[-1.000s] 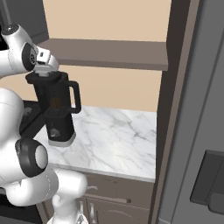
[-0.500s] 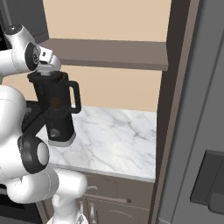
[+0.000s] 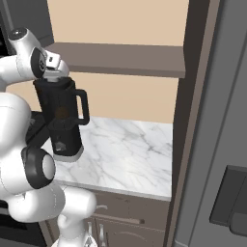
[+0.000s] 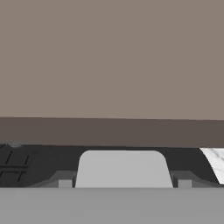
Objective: Open the blender lid, put the orange in the blender, close the lid, and start the blender.
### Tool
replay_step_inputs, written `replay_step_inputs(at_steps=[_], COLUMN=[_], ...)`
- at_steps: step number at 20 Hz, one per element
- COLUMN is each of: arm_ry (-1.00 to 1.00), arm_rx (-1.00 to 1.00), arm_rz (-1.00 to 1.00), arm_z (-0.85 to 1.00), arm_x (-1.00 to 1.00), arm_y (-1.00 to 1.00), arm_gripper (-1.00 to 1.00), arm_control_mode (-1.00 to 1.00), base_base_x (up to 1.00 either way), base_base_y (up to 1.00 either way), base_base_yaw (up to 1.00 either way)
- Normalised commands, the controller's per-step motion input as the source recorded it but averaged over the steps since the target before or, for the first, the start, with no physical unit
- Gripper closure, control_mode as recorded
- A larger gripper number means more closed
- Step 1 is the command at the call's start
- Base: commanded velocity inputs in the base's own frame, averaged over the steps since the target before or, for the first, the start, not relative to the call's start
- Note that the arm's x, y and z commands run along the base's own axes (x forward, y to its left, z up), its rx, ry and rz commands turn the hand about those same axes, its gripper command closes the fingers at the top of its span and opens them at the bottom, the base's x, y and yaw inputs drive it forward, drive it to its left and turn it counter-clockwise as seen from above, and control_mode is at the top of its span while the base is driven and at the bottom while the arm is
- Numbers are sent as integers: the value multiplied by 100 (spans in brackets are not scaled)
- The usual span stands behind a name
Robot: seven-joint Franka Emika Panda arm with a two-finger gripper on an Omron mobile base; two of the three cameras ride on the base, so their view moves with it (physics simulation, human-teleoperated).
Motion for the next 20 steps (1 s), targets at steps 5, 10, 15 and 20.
replay_step_inputs(at_steps=[5, 10, 15, 20], arm_ry=[-2, 0, 0, -3], arm_rx=[0, 0, 0, 0], arm_rz=[0, 0, 0, 0], arm_z=[4, 0, 0, 0], arm_x=[19, 22, 6, 10], arm_y=[0, 0, 0, 0], arm_gripper=[100, 100, 100, 100], arm_control_mode=[-100, -100, -100, -100], base_base_x=[0, 0, 0, 0], base_base_y=[0, 0, 0, 0], base_base_yaw=[0, 0, 0, 0])
